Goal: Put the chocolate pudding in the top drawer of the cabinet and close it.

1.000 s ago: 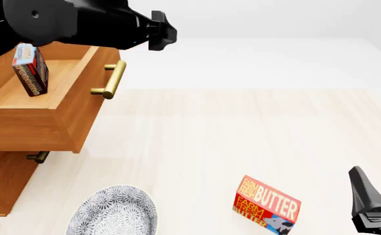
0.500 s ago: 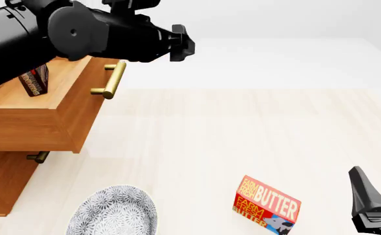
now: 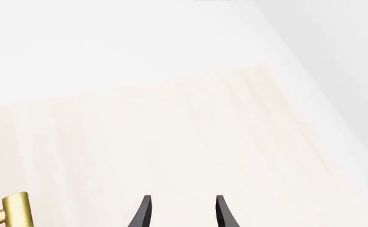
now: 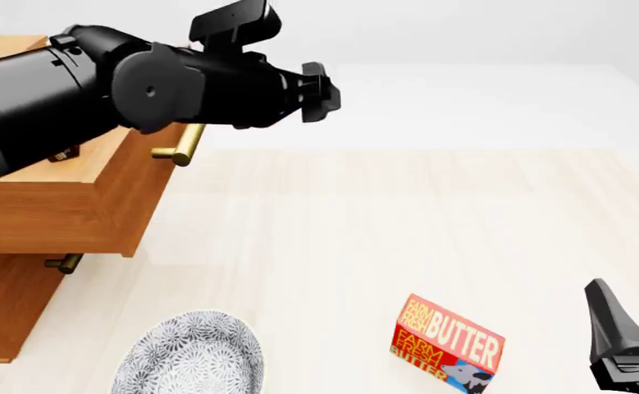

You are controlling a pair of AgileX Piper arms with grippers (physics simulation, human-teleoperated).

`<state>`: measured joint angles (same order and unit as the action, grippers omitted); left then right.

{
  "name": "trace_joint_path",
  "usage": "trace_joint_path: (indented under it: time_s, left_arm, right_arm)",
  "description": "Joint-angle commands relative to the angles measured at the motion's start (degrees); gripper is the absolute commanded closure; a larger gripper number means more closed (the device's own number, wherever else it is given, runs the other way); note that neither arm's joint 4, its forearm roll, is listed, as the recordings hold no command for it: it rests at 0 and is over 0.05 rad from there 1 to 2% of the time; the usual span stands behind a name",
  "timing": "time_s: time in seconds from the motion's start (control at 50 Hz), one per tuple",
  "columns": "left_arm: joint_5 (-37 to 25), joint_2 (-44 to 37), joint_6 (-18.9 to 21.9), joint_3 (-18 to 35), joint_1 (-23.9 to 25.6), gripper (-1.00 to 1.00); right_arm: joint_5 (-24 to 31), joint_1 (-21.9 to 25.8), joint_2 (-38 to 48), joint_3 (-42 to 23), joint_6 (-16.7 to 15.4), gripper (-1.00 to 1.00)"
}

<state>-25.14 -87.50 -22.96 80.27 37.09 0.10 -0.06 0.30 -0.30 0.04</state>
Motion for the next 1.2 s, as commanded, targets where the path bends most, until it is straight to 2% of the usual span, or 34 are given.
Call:
trace_joint_path:
  time_s: [0.02,0.66,1.2]
  left_arm:
    - [3.4,-0.2,-3.0,-2.8,0.1,-1.00]
    - [9.3,1.9,-8.2,-10.9,-1.5,-1.00]
    - [11.3,3.5,-9.6,-14.5,-3.4,-1.00]
  right_arm:
    - [0.0,0.0,0.0,0.0,0.0,-1.00]
    - [0.0,0.0,0.0,0.0,0.0,-1.00]
    - [0.0,0.0,0.0,0.0,0.0,-1.00]
